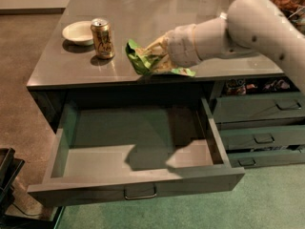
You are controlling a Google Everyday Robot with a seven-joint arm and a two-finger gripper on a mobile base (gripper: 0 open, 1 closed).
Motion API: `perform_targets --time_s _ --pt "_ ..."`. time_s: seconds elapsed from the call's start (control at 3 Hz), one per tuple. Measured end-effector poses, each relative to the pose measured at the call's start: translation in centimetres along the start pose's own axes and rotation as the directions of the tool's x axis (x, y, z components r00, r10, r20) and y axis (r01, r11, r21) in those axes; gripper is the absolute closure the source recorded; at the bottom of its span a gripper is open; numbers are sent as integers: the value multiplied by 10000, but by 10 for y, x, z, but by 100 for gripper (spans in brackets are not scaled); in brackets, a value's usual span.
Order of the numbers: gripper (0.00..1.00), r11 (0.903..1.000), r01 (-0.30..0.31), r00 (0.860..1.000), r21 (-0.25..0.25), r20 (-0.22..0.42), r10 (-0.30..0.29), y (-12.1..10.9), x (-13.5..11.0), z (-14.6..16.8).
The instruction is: Place green rice chip bag into top drawer
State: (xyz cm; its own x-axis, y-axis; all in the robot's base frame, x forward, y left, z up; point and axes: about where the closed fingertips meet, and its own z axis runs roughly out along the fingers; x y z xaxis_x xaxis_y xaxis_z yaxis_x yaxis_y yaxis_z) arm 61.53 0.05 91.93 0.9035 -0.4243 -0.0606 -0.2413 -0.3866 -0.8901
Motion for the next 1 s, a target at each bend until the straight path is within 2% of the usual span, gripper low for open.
perform_targets --time_s 0.33,0.67,1.0 --pt "100 9999 20 9944 124 1053 -33 10 -49 -46" --pt "100 9999 -41 9899 -101 1418 55 19 -59 -53" --pt "100 9995 208 9883 -229 1516 -171 21 -61 -52"
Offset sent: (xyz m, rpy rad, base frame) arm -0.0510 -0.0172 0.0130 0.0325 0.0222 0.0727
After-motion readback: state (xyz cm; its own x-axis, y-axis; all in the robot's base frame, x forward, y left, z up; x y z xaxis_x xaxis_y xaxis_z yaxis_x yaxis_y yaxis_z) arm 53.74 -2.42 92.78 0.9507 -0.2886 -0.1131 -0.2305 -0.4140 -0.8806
